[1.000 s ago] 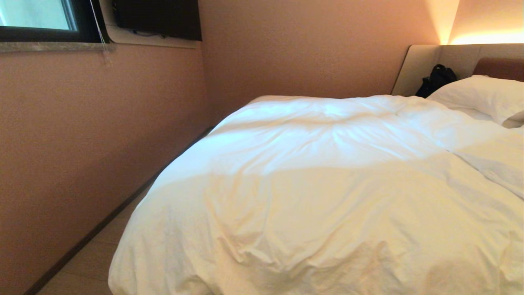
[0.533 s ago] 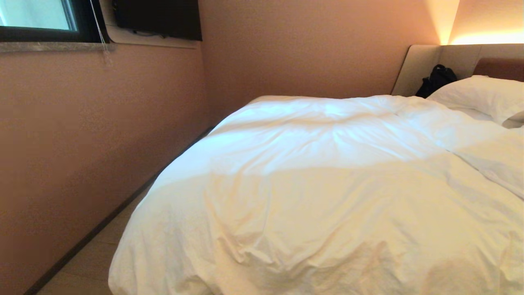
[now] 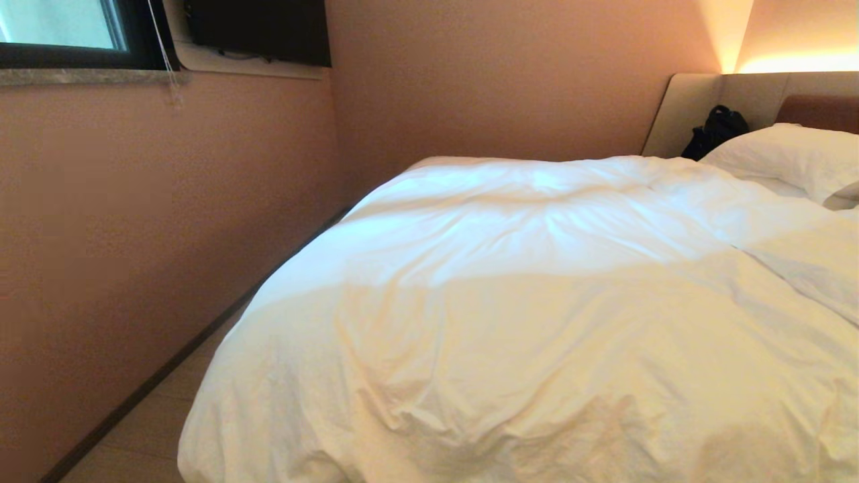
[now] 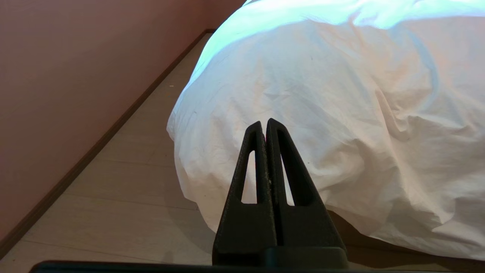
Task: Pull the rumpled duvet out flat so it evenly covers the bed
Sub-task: Flatten the corners of the folded blanket
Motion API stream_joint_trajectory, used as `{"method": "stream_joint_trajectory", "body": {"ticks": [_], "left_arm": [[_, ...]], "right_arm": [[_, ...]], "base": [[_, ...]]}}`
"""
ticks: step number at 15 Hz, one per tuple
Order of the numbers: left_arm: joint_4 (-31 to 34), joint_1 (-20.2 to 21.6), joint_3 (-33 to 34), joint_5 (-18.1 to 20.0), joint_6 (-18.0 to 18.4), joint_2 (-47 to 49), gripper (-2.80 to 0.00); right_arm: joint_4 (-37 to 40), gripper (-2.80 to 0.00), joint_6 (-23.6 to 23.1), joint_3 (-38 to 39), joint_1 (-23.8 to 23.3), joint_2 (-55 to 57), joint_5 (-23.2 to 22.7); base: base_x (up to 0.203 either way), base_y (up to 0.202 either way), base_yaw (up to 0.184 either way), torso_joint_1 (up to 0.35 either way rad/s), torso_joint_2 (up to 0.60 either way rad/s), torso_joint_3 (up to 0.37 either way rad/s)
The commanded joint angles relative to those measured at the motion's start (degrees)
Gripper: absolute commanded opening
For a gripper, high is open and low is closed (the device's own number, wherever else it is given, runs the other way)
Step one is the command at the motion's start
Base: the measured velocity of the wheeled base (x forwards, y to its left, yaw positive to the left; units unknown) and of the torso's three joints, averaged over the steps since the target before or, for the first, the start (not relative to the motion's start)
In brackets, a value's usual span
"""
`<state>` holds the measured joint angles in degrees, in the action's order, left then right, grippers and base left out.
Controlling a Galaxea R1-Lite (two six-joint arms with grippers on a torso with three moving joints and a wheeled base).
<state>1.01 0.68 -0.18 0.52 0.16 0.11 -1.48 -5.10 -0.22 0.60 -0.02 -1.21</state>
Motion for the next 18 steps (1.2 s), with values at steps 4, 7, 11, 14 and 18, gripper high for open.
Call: {"method": "stream_joint_trajectory", "body": {"ticks": [4, 7, 11, 14, 18], "left_arm": [[-0.04, 0.02, 0.01, 0.00, 0.02, -0.02, -2.80], [0.03, 0.02, 0.01, 0.00, 0.02, -0.02, -2.80], [0.04, 0.02, 0.01, 0.00, 0.28, -0.02, -2.80], [0.04, 0.02, 0.01, 0.09, 0.02, -0.02, -2.80], [-0.05, 0.02, 0.01, 0.08, 0.02, -0.02, -2.80]], "right_arm": [[1.48, -2.80, 4.22, 0.13, 0.02, 0.02, 0.42], [1.48, -2.80, 4.22, 0.13, 0.02, 0.02, 0.42], [1.48, -2.80, 4.22, 0.13, 0.02, 0.02, 0.42], [1.48, -2.80, 4.22, 0.13, 0.02, 0.02, 0.42], [1.48, -2.80, 4.22, 0.13, 0.02, 0.02, 0.42]], "base": [[0.000, 0.000, 0.000, 0.000, 0.00, 0.000], [0.000, 0.000, 0.000, 0.000, 0.00, 0.000], [0.000, 0.000, 0.000, 0.000, 0.00, 0.000], [0.000, 0.000, 0.000, 0.000, 0.00, 0.000], [0.000, 0.000, 0.000, 0.000, 0.00, 0.000]]}}
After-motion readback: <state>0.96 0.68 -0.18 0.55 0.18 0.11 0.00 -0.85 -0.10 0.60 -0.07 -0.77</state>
